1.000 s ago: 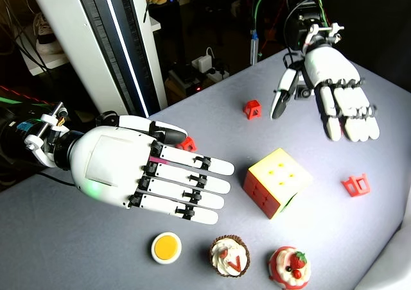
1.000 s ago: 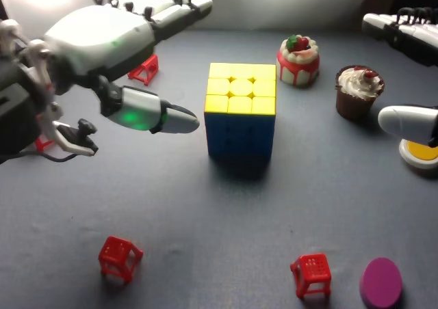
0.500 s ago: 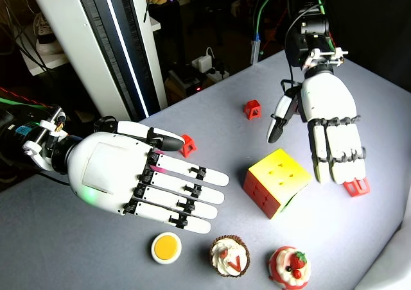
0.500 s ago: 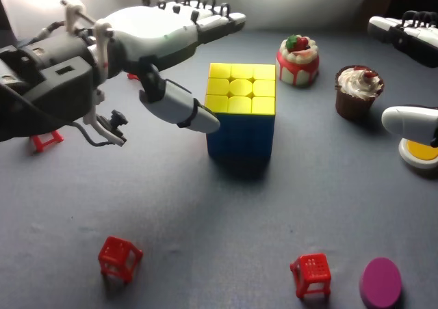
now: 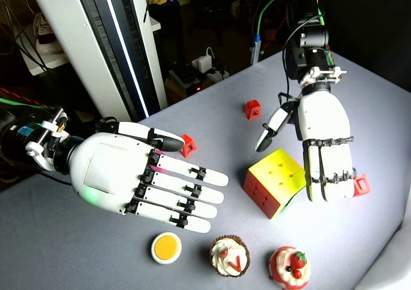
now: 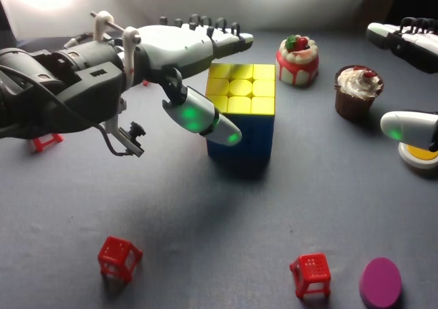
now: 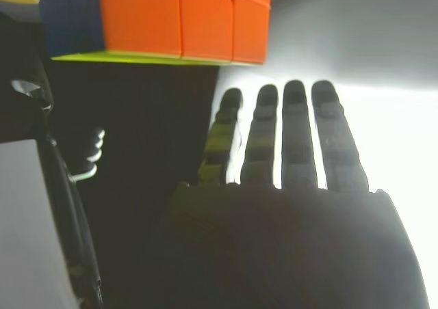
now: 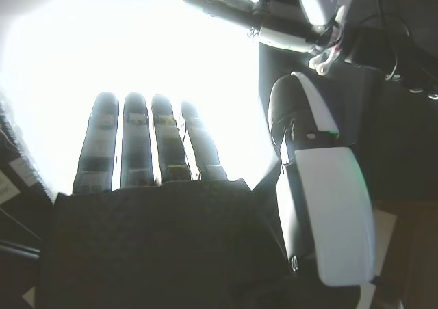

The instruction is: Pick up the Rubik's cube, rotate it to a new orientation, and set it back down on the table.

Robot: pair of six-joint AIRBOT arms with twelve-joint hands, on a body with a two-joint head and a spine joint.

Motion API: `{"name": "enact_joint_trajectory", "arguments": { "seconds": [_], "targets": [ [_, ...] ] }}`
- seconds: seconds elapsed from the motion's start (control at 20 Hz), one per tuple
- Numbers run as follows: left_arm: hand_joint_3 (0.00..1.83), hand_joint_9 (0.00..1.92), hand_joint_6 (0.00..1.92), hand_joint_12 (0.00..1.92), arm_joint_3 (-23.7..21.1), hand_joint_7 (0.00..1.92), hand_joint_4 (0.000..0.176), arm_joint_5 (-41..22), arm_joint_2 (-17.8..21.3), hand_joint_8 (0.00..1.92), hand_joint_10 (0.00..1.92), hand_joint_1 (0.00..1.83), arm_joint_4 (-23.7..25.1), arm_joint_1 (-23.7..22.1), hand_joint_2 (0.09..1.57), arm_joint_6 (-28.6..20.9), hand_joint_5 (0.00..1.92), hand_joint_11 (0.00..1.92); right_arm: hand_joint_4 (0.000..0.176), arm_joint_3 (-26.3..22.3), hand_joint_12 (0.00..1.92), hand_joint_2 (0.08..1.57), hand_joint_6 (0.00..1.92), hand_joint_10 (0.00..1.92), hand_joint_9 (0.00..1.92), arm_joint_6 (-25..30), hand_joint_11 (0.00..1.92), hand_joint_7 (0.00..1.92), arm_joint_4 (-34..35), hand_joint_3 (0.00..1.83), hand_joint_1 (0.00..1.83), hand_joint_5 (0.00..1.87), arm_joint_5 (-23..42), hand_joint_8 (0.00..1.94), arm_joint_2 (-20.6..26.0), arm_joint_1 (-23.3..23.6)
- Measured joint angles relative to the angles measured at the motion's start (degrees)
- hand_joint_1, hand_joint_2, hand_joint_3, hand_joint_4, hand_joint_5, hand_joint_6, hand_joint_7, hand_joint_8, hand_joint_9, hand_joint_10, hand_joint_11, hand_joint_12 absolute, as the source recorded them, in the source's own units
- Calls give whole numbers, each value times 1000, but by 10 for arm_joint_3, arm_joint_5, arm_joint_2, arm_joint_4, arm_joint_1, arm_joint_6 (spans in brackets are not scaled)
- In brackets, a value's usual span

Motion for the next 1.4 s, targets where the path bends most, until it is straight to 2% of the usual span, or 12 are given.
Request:
{"name": "enact_joint_trajectory", "arguments": {
  "seconds": [0.15,0.25,0.3,0.55,0.6,0.65,0.7,0.85,0.95,1.0,1.05,1.4],
  "targets": [
    [30,0,22,5,8,36,0,12,-8,14,0,726,-4,0,921,1,54,9,0,0,0,1243,0,0,0,0,0,0,0,0,375,0,0,0,0,-1],
    [3,105,40,522,10,190,0,15,-9,10,20,797,-6,0,983,7,210,0,0,0,0,1243,0,0,0,0,0,0,0,0,403,0,1,0,0,-1],
    [5,405,162,1832,10,466,0,15,-9,908,1345,1006,-10,0,1053,14,478,336,0,0,0,1240,0,0,0,0,0,0,0,0,383,0,1,0,0,-1],
    [3,375,372,1917,10,459,0,3,-9,1159,1498,1019,-20,0,1075,17,645,335,0,0,0,1242,0,0,0,0,0,0,0,0,372,0,1,0,-1,-1],
    [81,701,1156,1920,10,701,13,3,-9,1513,1777,981,-20,0,1149,17,763,727,0,0,0,1243,0,0,0,0,0,0,0,0,382,0,1,0,-1,-1],
    [298,833,1388,1921,10,791,66,2,-9,1651,1869,958,-21,0,1082,17,765,909,0,0,0,1249,0,0,0,0,0,0,1,2,363,0,1,0,-1,-1],
    [87,1069,1917,1921,10,940,0,0,-9,1910,1921,850,-20,0,1129,18,857,1199,0,0,0,1246,0,0,0,0,0,0,0,0,383,0,1,0,-1,-1],
    [16,1015,1921,1921,8,934,0,-1,-9,1921,1921,930,-21,0,1117,18,822,1100,0,0,0,1253,0,0,0,0,0,0,2,3,417,0,2,0,-1,-1],
    [999,991,1841,1921,4,912,0,-5,-5,1921,1921,977,-22,2,852,19,733,1091,0,0,0,1260,0,0,0,0,0,0,1,5,426,0,3,0,-1,-1],
    [999,991,1841,1921,-1,912,0,-9,-1,1921,1921,977,-22,3,852,20,733,1091,0,0,0,1260,0,0,0,0,0,0,1,5,426,0,3,0,-1,-1],
    [1248,941,1918,1921,-3,761,48,-17,2,1917,1921,1103,-22,4,762,20,813,1066,0,0,0,1272,0,0,0,0,0,0,2,10,414,0,9,0,-1,-4],
    [1062,1002,1921,1921,-31,726,0,-82,38,1881,1921,1276,-10,17,827,-5,862,1112,0,3,0,1454,0,0,0,0,0,0,-17,36,264,0,41,0,-1,-5]
  ]
}}
